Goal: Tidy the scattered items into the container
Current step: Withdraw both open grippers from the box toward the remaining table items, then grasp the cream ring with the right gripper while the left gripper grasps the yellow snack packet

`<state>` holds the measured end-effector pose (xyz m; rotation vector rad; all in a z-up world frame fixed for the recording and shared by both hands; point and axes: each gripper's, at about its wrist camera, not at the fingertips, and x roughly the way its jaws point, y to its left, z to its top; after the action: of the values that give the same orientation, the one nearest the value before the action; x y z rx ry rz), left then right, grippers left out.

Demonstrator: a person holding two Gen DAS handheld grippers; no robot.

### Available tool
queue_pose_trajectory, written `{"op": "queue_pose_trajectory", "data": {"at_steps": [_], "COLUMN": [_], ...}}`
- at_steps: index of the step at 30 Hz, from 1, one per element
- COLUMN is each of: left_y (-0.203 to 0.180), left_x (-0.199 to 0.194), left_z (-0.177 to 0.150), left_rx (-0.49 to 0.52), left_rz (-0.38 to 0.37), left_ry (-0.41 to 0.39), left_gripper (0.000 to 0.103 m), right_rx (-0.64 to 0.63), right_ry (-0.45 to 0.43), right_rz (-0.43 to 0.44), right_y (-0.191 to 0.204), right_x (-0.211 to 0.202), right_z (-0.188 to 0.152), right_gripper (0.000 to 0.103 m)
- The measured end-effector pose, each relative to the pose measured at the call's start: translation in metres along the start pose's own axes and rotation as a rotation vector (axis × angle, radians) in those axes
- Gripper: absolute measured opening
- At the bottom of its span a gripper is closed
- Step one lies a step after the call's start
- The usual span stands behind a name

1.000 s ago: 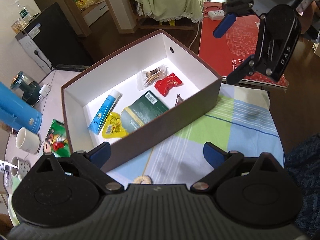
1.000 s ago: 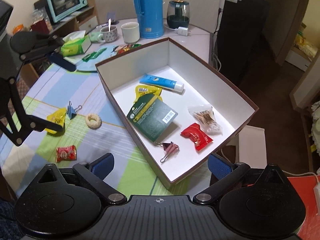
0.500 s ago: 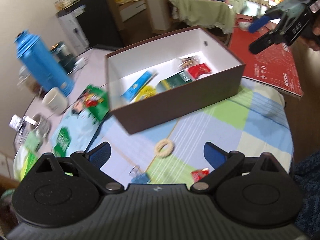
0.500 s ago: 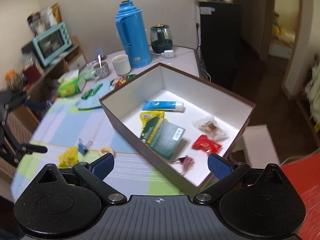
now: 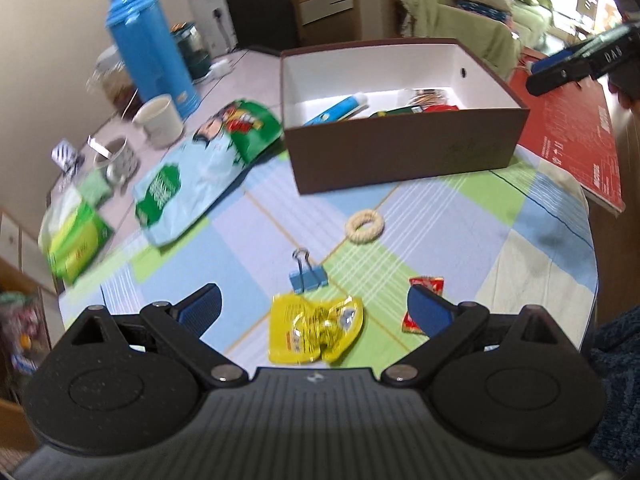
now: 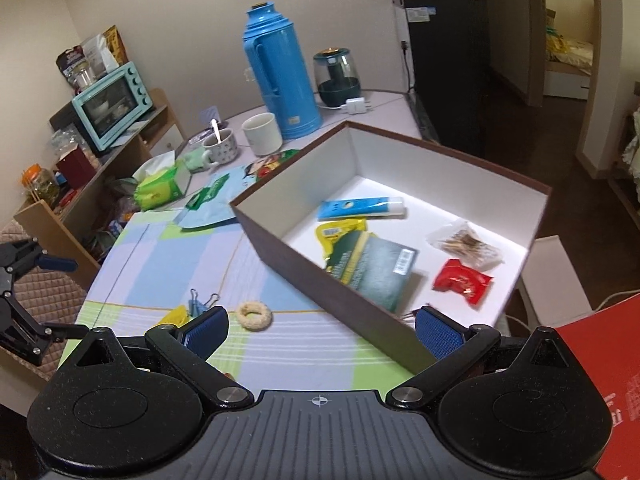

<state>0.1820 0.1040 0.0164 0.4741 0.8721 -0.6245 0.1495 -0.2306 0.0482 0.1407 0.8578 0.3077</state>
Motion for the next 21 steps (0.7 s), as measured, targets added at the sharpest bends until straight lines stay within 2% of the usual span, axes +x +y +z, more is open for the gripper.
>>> {"op": "queue_pose_trajectory", "data": {"at_steps": [5,11,15,21], "left_y": [0.011,0.012,0.011,0.008], "left_x": [0.011,0.039,0.062,0.092], "left_z": [-0.017,-0.035,-0.043,-0.052], "left_rx": [-0.11,-0.199,-0.186,-0.15], "left_rz": [-0.013,-0.039,-0.044,-0.062], "left_ry": [0.019,0.059,0.103,0.113], "left_gripper": [0.098,0.099,0.099,0.098], "right_rx": [0.001,-0.009,0.015,0.007], "right_ry": [0.027,0.109,0.159,0.207], "right_rz": [0.013,-0.007,0.012,0.014], "right_y": [0.013,0.025,0.026,0.026], "right_x": [0.024,0.066,0.091,0.117], "right_z": [-0.006,-0.02,-0.026,-0.028], "right_gripper": [0.102,0.102,0.102,0.102]}}
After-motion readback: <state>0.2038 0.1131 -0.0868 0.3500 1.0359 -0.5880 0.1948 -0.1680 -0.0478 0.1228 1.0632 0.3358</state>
